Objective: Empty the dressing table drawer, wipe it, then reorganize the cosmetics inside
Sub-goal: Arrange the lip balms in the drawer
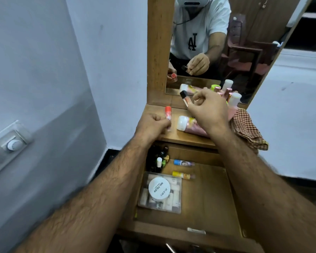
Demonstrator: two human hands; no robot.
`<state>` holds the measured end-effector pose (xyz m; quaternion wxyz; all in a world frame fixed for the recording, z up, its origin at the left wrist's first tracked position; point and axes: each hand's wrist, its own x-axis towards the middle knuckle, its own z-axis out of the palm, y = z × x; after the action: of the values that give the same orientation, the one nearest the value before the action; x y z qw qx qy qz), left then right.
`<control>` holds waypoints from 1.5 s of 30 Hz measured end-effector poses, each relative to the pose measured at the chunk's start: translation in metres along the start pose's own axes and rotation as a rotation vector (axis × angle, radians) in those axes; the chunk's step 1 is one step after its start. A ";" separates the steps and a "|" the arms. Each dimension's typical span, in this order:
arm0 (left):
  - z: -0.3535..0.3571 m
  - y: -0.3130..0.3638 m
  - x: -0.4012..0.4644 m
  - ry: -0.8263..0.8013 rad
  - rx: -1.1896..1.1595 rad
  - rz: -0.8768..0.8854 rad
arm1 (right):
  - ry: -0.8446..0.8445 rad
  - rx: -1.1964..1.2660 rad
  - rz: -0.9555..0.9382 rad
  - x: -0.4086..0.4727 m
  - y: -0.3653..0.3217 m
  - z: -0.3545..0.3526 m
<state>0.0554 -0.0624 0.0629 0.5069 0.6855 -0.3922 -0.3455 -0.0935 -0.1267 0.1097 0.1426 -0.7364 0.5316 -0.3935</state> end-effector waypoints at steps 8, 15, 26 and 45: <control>0.047 -0.038 -0.079 -0.113 -0.224 -0.256 | -0.269 0.768 0.520 -0.091 0.055 -0.030; 0.070 -0.051 -0.098 -0.156 -0.191 -0.441 | -0.489 0.896 0.864 -0.130 0.104 -0.019; 0.079 -0.057 -0.091 -0.229 -0.184 -0.526 | -0.671 0.679 0.902 -0.123 0.132 0.004; 0.068 -0.071 -0.073 -0.071 1.041 0.070 | -0.403 0.401 0.926 -0.112 0.138 0.024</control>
<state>-0.0242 -0.0136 -0.0173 0.0968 0.8210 -0.5516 -0.1104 -0.1827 -0.0857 -0.0407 0.5376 -0.4444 0.6772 -0.2343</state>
